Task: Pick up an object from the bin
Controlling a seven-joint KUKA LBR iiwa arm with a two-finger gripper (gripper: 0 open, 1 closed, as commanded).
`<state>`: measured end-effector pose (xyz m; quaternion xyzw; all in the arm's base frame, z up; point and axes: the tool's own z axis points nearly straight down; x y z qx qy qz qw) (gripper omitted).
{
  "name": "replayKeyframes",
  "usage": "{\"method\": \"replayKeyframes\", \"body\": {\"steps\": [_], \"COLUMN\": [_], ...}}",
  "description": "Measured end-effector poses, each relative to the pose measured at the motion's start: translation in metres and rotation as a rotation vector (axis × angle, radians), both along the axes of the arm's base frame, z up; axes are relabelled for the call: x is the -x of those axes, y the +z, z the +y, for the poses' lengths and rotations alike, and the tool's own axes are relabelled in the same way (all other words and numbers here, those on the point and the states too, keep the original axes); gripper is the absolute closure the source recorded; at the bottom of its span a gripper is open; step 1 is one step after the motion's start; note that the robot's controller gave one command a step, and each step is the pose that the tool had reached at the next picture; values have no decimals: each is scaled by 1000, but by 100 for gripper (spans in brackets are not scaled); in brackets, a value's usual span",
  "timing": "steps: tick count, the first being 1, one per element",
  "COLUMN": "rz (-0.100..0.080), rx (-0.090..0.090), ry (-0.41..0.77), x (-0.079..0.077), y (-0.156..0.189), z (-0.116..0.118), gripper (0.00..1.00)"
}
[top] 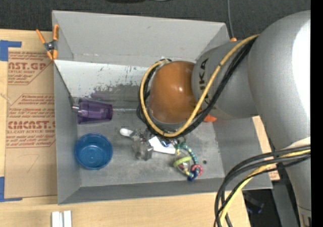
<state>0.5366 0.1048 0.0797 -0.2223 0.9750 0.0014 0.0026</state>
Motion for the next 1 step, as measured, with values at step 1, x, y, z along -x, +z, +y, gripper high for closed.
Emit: {"method": "replayKeyframes", "body": {"steps": [1], "rz": [7], "rx": [-9], "ry": [-152], "x": [30], "y": [5], "z": [-3], "gripper": [0]}}
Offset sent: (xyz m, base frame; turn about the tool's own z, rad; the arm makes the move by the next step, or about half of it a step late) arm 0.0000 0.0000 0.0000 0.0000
